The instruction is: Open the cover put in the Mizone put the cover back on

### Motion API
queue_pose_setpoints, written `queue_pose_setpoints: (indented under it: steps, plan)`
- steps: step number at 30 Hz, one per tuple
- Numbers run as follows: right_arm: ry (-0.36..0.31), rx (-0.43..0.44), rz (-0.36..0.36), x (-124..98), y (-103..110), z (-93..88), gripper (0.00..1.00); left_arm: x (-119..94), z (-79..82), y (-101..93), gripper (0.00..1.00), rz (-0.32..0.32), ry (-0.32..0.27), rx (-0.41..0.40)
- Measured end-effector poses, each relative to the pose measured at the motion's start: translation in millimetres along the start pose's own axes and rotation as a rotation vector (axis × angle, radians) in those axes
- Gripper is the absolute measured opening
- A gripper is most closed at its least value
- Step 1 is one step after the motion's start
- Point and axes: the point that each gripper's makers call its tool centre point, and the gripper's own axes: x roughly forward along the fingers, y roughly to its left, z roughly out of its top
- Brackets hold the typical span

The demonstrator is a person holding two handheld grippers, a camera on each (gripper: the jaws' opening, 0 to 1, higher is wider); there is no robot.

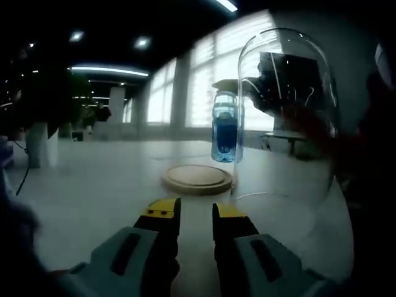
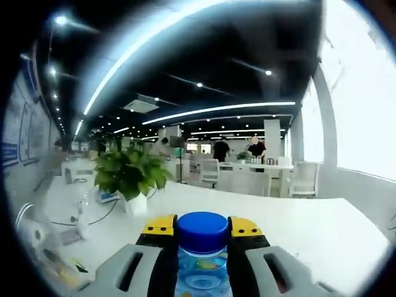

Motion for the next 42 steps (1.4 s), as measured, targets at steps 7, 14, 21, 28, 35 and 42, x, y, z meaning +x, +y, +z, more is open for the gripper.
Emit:
queue_pose_setpoints:
  steps: [7, 14, 21, 28, 35, 42]
  plan:
    - [0.011, 0.002, 0.095, 21.0, 28.0, -4.2, 0.21, -0.1, 0.2, 1.0, 0.15, 0.003, 0.0, -0.005]
    - [0.018, 0.022, 0.141, 34.1, 43.1, -8.2, 0.21, -0.2, -0.1, 2.1, 0.15, 0.006, 0.001, -0.005]
    - [0.039, 0.009, 0.156, 40.1, 48.8, -16.2, 0.21, -0.4, -0.8, 3.8, 0.15, 0.009, 0.002, -0.011]
    - [0.044, 0.013, 0.156, 41.5, 49.7, -19.4, 0.21, -0.5, -1.1, 4.2, 0.15, 0.009, 0.003, -0.01]
    - [-0.008, 0.026, 0.172, 44.0, 55.9, -18.9, 0.22, -0.4, -1.4, 4.9, 0.15, 0.012, 0.004, -0.007]
    - [-0.017, -0.021, 0.179, 41.9, 59.9, -24.8, 0.22, 0.1, -1.5, 4.1, 0.15, 0.01, 0.009, -0.002]
